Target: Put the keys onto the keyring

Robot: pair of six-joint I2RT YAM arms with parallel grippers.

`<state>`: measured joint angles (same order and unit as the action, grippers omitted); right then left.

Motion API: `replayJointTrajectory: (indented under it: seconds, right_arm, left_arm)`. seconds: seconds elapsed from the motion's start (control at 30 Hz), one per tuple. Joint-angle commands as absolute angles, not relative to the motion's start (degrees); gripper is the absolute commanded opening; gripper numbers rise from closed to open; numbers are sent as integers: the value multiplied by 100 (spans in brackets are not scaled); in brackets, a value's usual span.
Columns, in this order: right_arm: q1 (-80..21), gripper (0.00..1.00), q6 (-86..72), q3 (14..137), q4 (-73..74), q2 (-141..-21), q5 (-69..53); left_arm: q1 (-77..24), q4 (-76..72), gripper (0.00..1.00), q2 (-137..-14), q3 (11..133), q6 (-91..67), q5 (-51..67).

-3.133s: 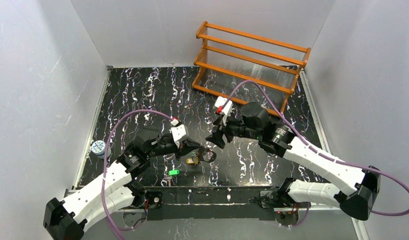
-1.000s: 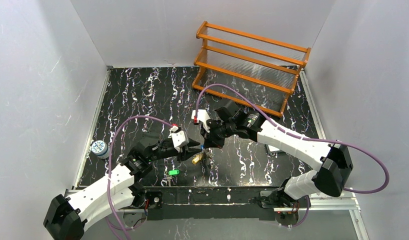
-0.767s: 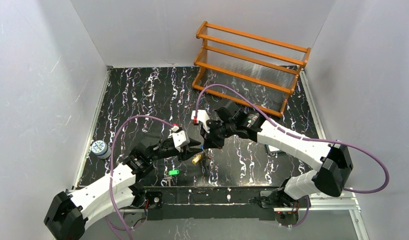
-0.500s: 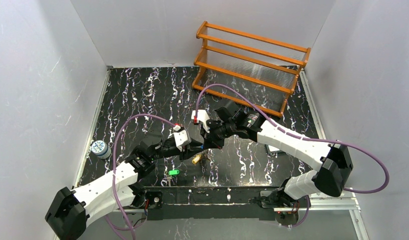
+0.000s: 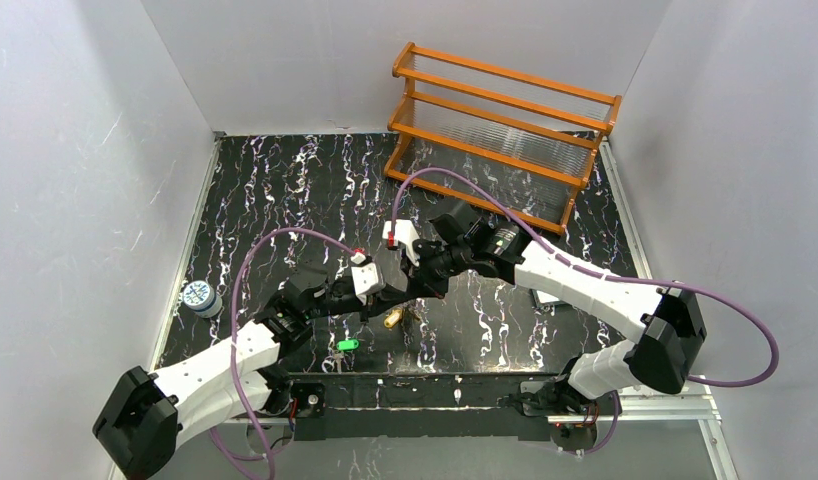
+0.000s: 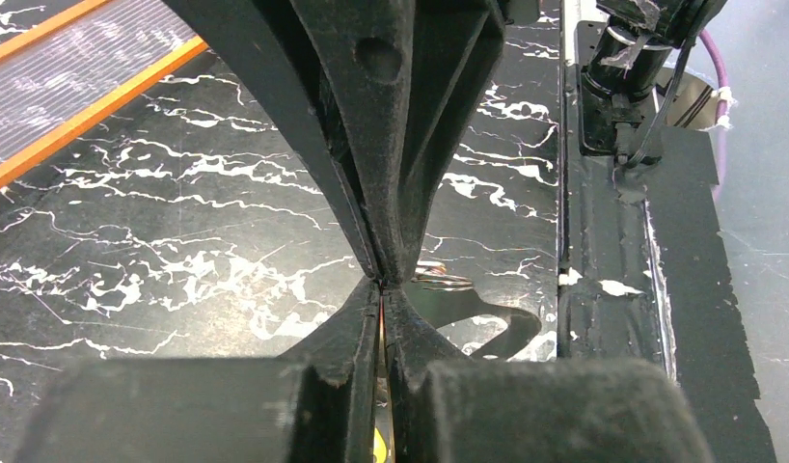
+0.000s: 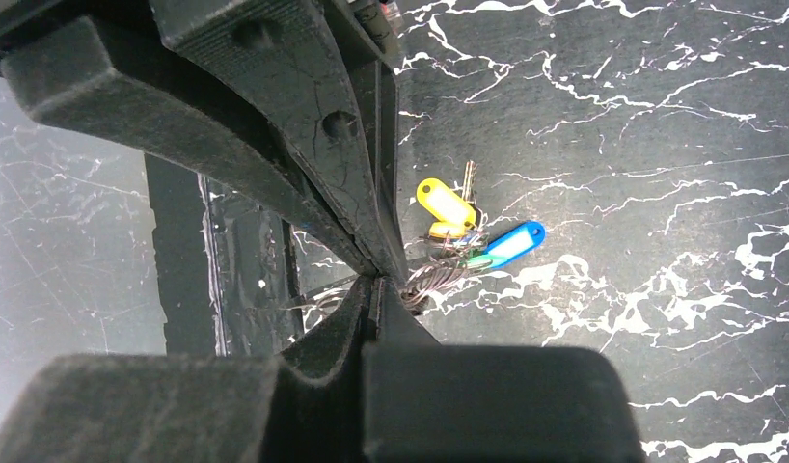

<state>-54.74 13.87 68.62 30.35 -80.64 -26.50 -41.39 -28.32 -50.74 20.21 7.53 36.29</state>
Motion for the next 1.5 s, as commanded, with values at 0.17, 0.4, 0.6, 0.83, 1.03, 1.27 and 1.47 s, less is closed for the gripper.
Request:
replayJointTrajectory:
  seconds: [0.17, 0.4, 0.6, 0.83, 1.03, 1.27, 1.47]
  right_arm:
    - [-5500, 1, 1368, 7098, 2871, -7835, -2909]
    - [-5492, 30, 1236, 6924, 2523, -7685, -2540]
    - [-5301, 58, 984, 6161, 1550, -7076, -2471]
    - [-4654, 53, 921, 5029, 72, -6179, -4047]
    - [-4603, 49, 1009, 4596, -719, -5996, -4954]
    - [-4614, 43, 873, 4577, -1204, -6245, -5299]
    - [-4614, 41, 784, 4716, -1237, -6660, -5361]
  left_arm:
    - [-4156, -3003, 0, -5135, 1996, 885, 3784]
    - [-4157, -3299, 0, -4814, 1806, 539, 3352]
    - [-4152, -4282, 0, -4454, 1358, -152, 3018]
    - [-4155, -5277, 0, -4124, 923, -624, 2927]
    - [-4152, -5697, 0, -4062, 825, -776, 3307]
    - [-4150, -5779, 0, -4061, 826, -869, 3378]
    - [-4155, -5807, 0, -4029, 805, -879, 3384]
